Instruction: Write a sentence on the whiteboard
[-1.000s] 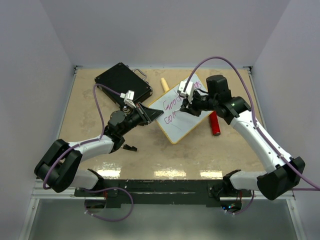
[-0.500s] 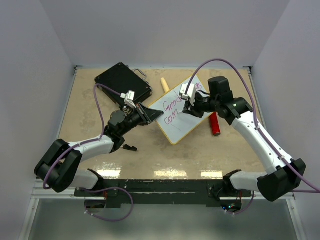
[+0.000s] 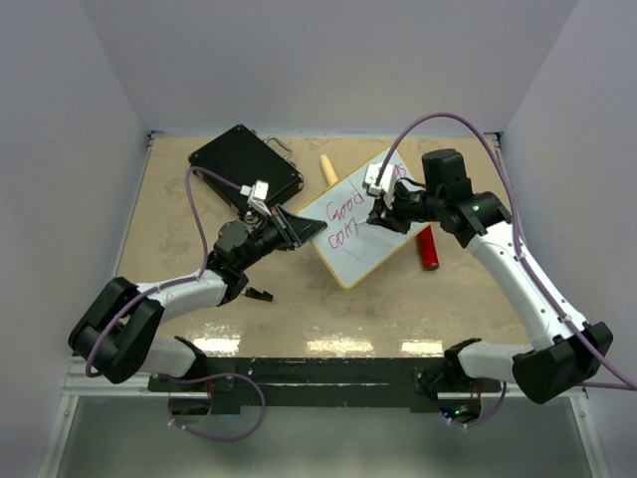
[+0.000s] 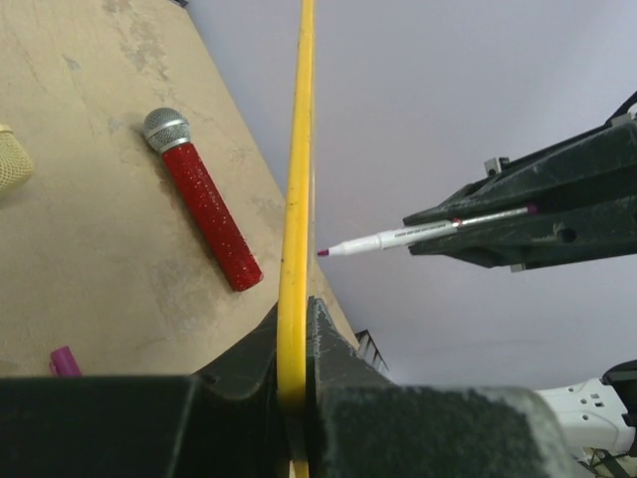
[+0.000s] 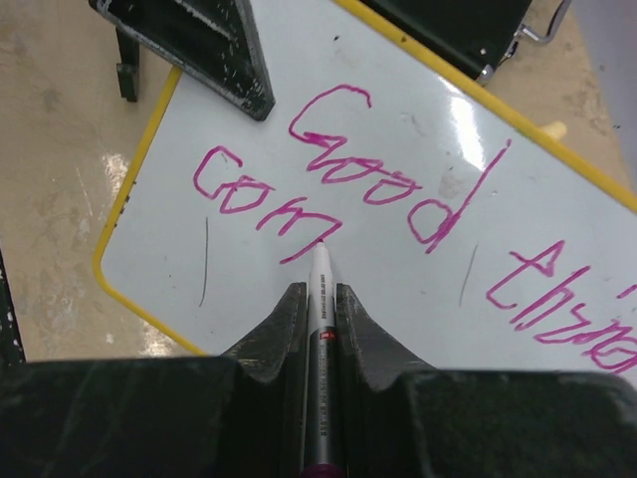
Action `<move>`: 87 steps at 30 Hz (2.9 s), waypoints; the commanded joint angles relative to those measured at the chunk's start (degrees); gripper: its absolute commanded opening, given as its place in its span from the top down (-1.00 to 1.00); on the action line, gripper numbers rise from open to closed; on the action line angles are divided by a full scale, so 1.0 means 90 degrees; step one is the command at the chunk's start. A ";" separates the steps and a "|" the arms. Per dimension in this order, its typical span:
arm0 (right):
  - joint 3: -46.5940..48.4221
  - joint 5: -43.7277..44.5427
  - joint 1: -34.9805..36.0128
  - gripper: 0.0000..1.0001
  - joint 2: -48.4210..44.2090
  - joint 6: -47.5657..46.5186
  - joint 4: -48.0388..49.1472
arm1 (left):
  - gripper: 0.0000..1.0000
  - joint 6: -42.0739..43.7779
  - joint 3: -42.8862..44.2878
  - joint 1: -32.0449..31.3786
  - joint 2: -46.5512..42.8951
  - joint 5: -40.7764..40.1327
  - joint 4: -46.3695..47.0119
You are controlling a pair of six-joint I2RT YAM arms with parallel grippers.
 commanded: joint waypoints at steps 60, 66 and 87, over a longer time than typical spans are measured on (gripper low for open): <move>-0.0311 -0.0583 -0.0385 1.00 -0.0528 0.0415 0.0914 | 1.00 -0.0462 0.0365 0.0214 -0.0041 0.0717 0.1354; -0.0408 -0.0261 -0.0395 1.00 -0.0479 0.0581 0.1109 | 1.00 -0.0559 0.0366 0.0204 0.0096 0.0737 0.1529; -0.0281 -0.0514 -0.0385 1.00 -0.0587 0.0259 0.0552 | 1.00 -0.0511 0.0365 0.0214 0.0067 0.0649 0.1500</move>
